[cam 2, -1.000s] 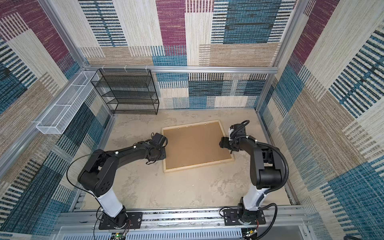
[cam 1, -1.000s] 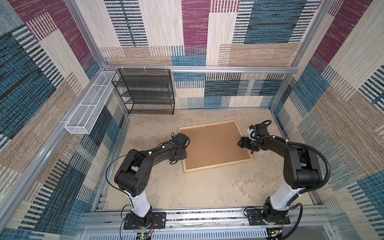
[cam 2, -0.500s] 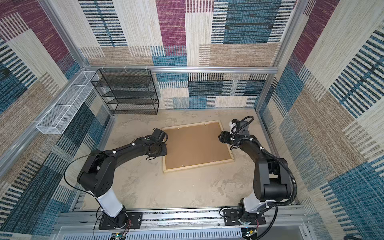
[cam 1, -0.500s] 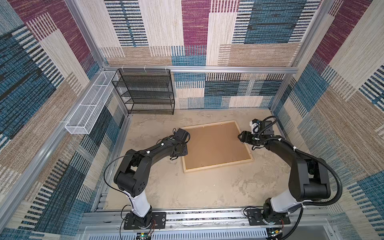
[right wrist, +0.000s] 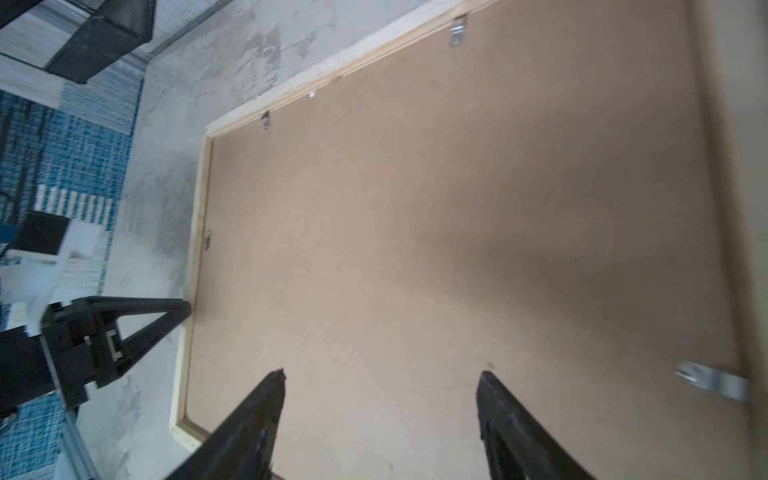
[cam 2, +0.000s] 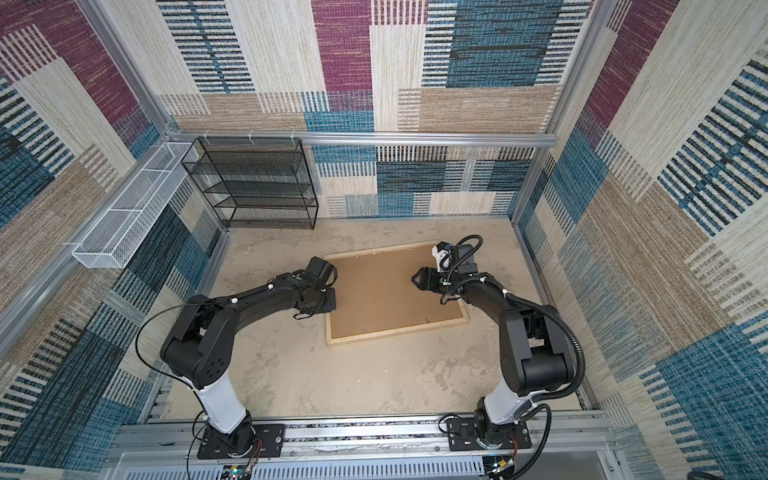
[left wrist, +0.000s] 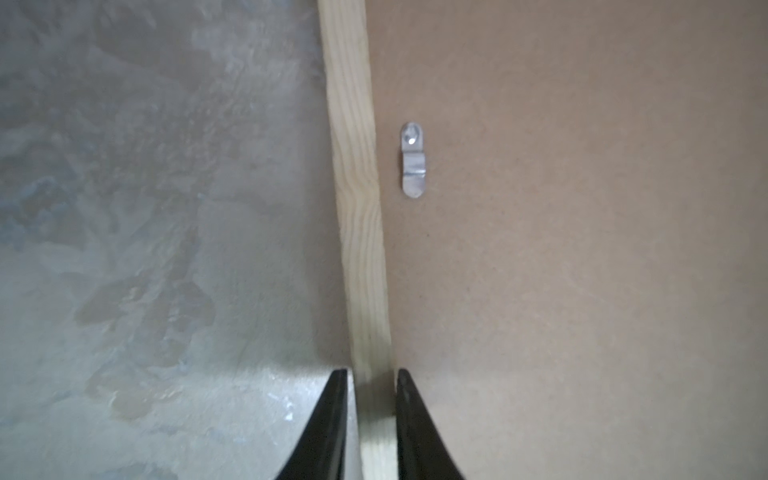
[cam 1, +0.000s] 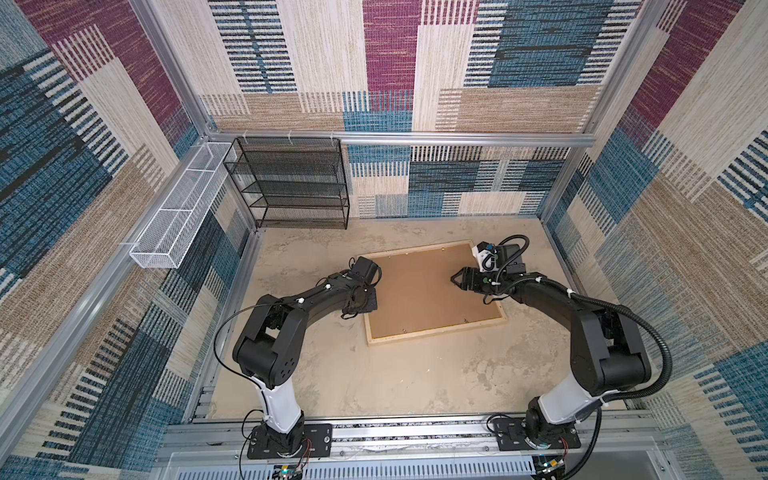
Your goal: Put the photo into the frame
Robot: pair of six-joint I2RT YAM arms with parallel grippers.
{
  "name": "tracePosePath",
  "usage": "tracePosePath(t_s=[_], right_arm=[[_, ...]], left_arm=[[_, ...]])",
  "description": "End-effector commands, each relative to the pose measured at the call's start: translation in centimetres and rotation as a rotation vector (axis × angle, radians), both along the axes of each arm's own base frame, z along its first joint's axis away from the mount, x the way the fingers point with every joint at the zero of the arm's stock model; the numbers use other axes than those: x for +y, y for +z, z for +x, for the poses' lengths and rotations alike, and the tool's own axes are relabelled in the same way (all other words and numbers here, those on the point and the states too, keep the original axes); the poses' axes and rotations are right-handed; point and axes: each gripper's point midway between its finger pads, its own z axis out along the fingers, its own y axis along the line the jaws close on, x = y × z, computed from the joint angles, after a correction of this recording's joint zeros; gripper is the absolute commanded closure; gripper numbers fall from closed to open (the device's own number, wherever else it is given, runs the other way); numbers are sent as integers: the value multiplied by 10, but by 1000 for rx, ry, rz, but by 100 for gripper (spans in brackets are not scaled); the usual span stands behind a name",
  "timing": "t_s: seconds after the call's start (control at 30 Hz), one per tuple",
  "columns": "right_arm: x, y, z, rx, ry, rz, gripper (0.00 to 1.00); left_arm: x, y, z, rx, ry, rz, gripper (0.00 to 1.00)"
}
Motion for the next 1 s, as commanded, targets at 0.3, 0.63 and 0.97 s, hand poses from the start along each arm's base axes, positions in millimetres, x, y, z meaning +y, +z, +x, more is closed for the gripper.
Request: tracePosePath(t_s=[0.3,0.63,0.97], right_arm=[[102,3,-8,28,154,272,30],[163,-4,-16,119,210,460,33],[225,-25,-3,239,249,487,40]], left_arm=[[-9,-4,-12,13,-91,-52,83],[-13,-18,-43,60,-134,-127,84],[-17,-19,-54,70,-129,-134,85]])
